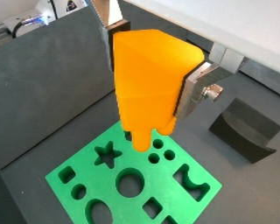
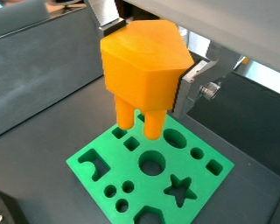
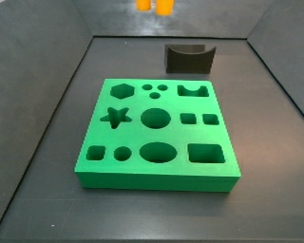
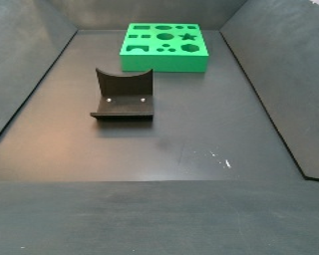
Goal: Insert the 3 prong object.
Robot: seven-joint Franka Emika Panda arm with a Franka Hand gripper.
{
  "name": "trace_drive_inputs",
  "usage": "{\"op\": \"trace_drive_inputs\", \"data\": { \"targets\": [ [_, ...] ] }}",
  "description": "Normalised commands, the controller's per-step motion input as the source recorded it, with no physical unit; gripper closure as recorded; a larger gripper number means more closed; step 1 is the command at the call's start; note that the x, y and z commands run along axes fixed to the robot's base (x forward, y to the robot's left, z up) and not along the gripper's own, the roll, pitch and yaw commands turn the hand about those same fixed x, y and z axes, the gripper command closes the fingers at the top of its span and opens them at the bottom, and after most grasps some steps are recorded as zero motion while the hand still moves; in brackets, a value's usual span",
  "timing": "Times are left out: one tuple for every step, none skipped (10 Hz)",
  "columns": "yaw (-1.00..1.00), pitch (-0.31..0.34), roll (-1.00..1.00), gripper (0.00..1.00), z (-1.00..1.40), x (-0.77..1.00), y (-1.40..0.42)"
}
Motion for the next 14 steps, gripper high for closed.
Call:
{"op": "trace_drive_inputs", "data": {
  "targets": [
    [-1.0,-0.011,0.0,1.0,-0.31,0.0,0.0],
    [-1.0,-0.014,0.0,1.0,-0.31,0.0,0.0],
    [-0.91,0.0,0.0,1.0,-0.42,0.27,0.09],
    [-0.59,-0.026,0.0,1.0,-0.72,0.07,0.43],
    [-0.65,-0.023,0.0,1.0,-0.81,0.01,0.37],
    [-0.59,0.0,0.0,1.0,-0.83,0.0,0.44],
    [-0.37,-0.074,0.07,1.0,-0.81,-0.05,0.38],
    [-0.01,-0.114,0.01,1.0,-0.98,-0.07,0.24],
    [0.28,-0.176,0.0,1.0,-0.91,-0.02,0.23],
    [0.32,-0.179,0.02,1.0,-0.8,0.0,0.16],
    [0.15,0.0,0.13,1.0,-0.54,0.19,0.09],
    [0.09,0.0,0.22,1.0,-0.53,0.11,0.0],
    [0.12,0.0,0.38,1.0,-0.48,0.0,-0.03],
    [0.0,0.143,0.41,1.0,-0.36,0.11,-0.01]
  ]
}}
